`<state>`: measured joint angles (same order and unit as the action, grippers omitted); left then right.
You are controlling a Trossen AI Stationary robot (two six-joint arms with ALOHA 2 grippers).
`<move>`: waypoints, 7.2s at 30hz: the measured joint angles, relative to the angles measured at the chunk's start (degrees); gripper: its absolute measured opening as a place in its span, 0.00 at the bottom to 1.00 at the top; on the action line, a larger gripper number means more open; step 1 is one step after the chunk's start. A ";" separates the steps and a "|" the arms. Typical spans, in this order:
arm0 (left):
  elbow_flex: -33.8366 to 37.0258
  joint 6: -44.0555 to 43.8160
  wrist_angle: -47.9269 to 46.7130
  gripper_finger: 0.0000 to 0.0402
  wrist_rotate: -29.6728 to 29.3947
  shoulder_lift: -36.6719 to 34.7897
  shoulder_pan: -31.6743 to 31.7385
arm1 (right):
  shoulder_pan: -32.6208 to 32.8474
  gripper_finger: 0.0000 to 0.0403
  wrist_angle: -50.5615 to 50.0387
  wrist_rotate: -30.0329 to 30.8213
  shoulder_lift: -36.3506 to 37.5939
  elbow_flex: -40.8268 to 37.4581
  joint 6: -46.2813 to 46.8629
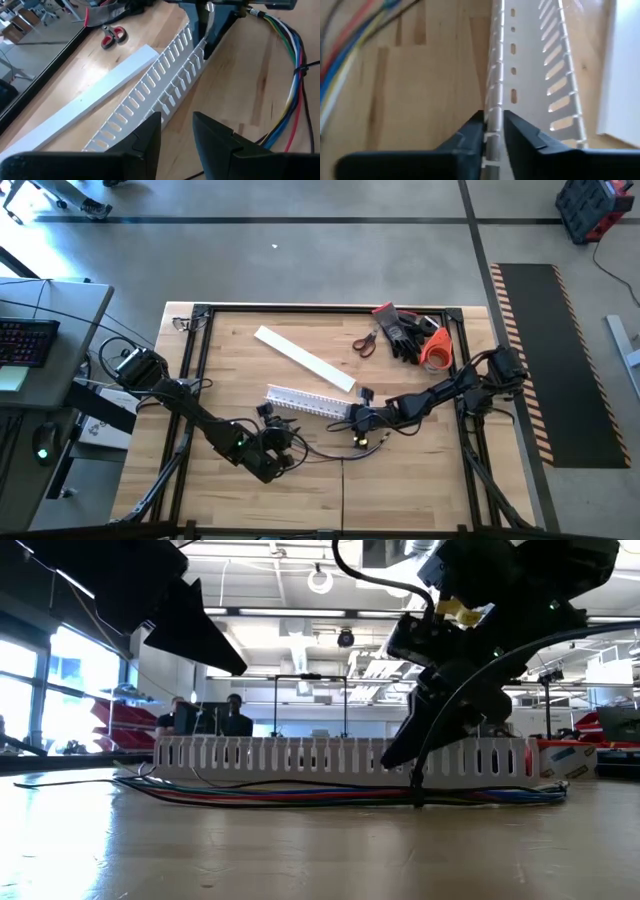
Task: Ziptie cables
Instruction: Move the white cable duct to the center of the table, then put the colored ziptied cable into the white cable duct
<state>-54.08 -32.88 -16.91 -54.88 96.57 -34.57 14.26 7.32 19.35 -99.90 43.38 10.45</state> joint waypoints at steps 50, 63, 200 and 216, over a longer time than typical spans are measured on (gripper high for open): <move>-3.51 23.89 16.69 0.46 31.42 10.40 1.33 | 14.64 0.03 -29.00 -13.09 6.39 1.59 4.39; -3.52 32.93 26.04 0.46 24.79 10.40 1.98 | 16.87 0.00 -48.36 -5.94 6.47 24.23 1.51; -3.02 -10.19 -58.55 0.00 8.79 -17.64 4.27 | -3.78 0.00 -2.78 -2.43 -0.46 24.94 -40.50; -1.97 -8.61 -45.58 0.00 6.22 -17.62 4.01 | 2.99 0.00 -17.32 20.17 6.56 30.49 -43.87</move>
<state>-56.05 -41.48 -62.48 -48.66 78.96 -30.56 17.25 -9.99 39.52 -93.34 73.86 -33.42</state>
